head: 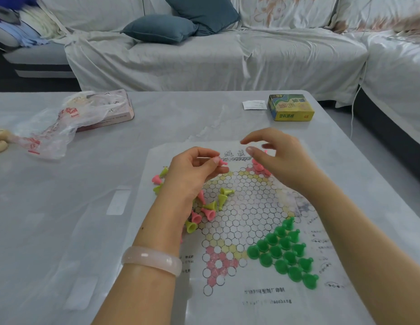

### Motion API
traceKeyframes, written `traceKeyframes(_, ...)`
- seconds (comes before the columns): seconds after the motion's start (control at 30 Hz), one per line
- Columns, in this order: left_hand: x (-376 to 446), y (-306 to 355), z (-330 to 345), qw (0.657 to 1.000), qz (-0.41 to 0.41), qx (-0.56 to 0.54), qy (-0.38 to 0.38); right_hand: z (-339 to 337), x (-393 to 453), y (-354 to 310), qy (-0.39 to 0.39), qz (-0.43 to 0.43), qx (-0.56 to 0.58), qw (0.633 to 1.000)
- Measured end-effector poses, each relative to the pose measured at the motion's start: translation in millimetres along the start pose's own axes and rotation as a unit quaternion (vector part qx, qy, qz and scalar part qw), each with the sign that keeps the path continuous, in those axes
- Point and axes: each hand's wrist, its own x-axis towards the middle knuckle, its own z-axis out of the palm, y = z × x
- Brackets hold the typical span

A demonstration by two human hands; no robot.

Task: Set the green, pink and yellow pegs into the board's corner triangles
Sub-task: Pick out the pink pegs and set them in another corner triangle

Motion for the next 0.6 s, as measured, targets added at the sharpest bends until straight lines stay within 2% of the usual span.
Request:
traceKeyframes(0.1, -2, 4, 1, 0.999, -0.015, -0.048, -0.008, 5, 0, -15, -0.066, -0.061, 0.015, 0.996)
traceKeyframes(0.23, -2, 5, -1, 0.999, -0.010, -0.047, -0.020, 11, 2, -21, -0.028, -0.082, 0.036, 0.996)
traceKeyframes(0.43, -1, 6, -4, 0.999, -0.016, -0.025, -0.020, 15, 1, -22, -0.011, -0.096, 0.036, 0.995)
traceKeyframes(0.47, 0, 5, -6, 1.000, -0.014, 0.022, -0.010, 16, 1, -23, -0.012, -0.090, 0.037, 0.995)
traceKeyframes(0.5, 1, 3, -10, 0.993, -0.001, 0.118, 0.003, 16, 1, -23, -0.010, -0.077, 0.042, 0.996)
traceKeyframes(0.57, 2, -1, -18, 0.939, 0.036, 0.342, 0.014, 14, 1, -18, 0.002, -0.030, 0.061, 0.998)
traceKeyframes(0.6, 1, -2, -22, 0.912, 0.041, 0.409, 0.004, 12, 0, -14, 0.013, -0.003, 0.071, 0.997)
